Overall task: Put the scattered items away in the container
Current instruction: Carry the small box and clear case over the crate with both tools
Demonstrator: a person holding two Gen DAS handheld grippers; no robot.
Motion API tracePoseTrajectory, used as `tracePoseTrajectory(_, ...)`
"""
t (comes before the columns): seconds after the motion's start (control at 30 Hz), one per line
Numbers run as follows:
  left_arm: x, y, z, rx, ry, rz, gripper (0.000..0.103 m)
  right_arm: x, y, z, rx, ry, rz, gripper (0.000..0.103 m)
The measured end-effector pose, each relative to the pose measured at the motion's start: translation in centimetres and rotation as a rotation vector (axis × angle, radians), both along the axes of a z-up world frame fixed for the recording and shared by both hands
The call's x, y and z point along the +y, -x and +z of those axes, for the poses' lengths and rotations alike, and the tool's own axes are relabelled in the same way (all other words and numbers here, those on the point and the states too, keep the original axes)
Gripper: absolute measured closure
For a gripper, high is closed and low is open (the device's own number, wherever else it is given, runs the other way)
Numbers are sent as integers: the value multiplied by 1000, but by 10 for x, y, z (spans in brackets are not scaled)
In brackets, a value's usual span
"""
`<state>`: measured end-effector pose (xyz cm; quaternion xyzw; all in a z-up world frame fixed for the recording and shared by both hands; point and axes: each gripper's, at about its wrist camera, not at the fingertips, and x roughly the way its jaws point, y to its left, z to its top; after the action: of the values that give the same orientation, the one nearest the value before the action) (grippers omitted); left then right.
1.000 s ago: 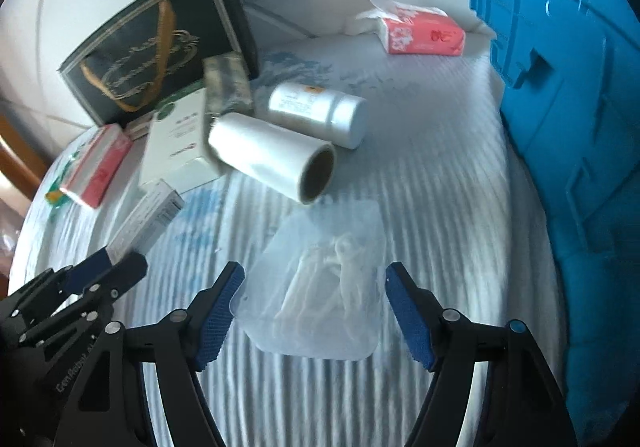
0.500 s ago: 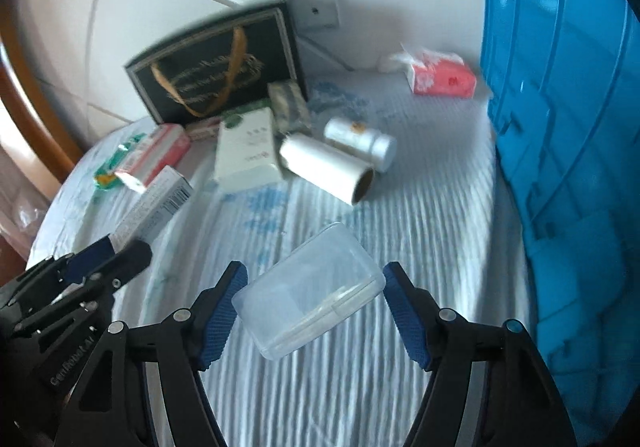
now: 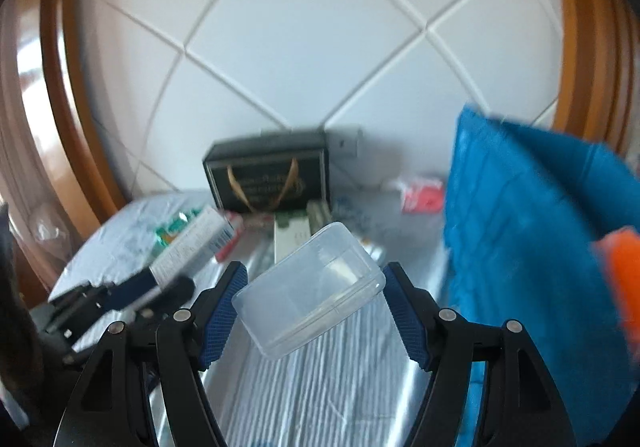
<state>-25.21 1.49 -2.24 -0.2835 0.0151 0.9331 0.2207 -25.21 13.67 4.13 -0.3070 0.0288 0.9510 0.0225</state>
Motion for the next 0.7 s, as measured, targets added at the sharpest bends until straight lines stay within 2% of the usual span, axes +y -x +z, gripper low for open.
tracePoseTrajectory(0.2,34,-50,53,79,-51,-110,73,26,-65,74,123,-36,-93,33)
tracePoseTrajectory(0.4,102,-106,84,126,-72,-234,73,84,-127,110,190,-69,-203,34)
tracePoseTrajectory(0.47,132,-127,88,133,-68,-272,73,111,-143,114,196,-67,-231,37)
tracePoseTrajectory(0.5,145,-136,88,133,-67,-286,73,128,-152,114,194,-64,-242,42)
tracePoseTrajectory(0.53,164,-147,89,128,-66,-302,73,143,-158,113,189,-63,-250,52)
tracePoseTrajectory(0.7,243,-181,79,66,-7,-319,73,224,-187,83,102,-44,-274,53)
